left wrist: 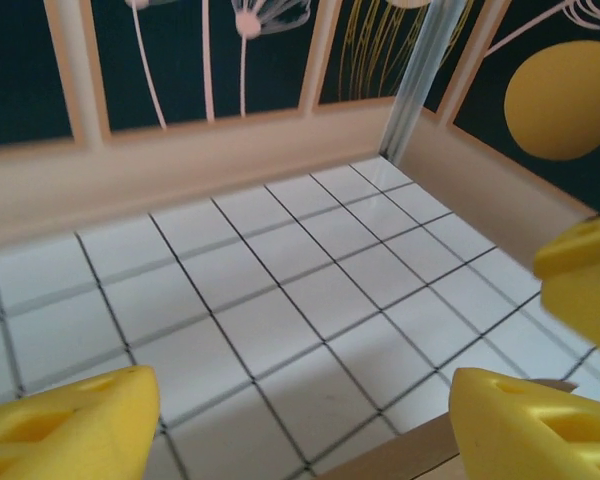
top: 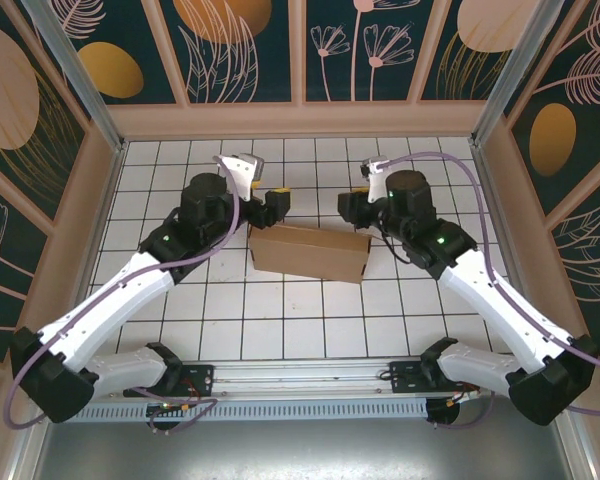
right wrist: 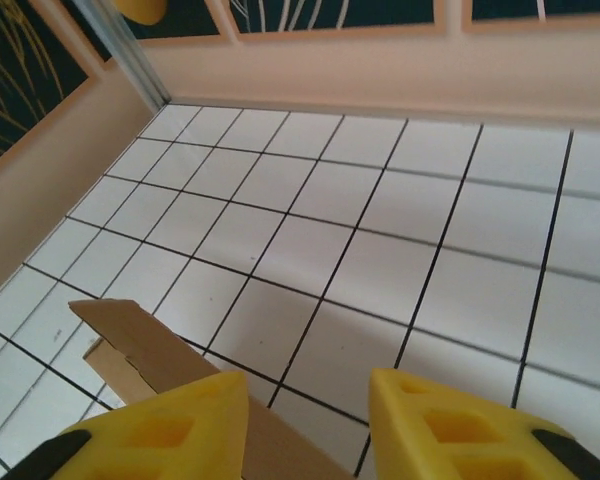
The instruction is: Fold the paper box
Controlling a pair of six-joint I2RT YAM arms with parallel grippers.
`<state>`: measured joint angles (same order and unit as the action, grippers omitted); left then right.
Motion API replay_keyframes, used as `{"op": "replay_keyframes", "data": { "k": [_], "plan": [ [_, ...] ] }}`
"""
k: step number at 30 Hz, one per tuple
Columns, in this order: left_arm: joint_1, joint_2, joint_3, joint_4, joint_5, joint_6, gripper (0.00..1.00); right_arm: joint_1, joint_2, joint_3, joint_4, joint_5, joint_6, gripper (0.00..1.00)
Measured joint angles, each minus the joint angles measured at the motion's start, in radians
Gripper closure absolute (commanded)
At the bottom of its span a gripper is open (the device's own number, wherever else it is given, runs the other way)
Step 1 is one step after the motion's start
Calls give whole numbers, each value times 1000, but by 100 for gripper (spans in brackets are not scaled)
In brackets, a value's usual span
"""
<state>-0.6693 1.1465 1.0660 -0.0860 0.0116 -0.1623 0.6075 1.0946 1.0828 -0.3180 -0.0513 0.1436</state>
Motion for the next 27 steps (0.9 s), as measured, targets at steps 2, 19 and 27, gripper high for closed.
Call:
{"op": "replay_keyframes", "data": {
  "k": [2, 19, 27],
  "plan": [
    [0, -39, -28, 2, -25, 124, 20, 0, -8, 3, -13, -4, -86, 67],
    [436, -135, -282, -68, 439, 684, 26, -47, -204, -125, -19, -264, -721, 48],
    [466, -23, -279, -40, 591, 781, 36, -92, -270, -218, 0, -272, -747, 52]
  ]
}}
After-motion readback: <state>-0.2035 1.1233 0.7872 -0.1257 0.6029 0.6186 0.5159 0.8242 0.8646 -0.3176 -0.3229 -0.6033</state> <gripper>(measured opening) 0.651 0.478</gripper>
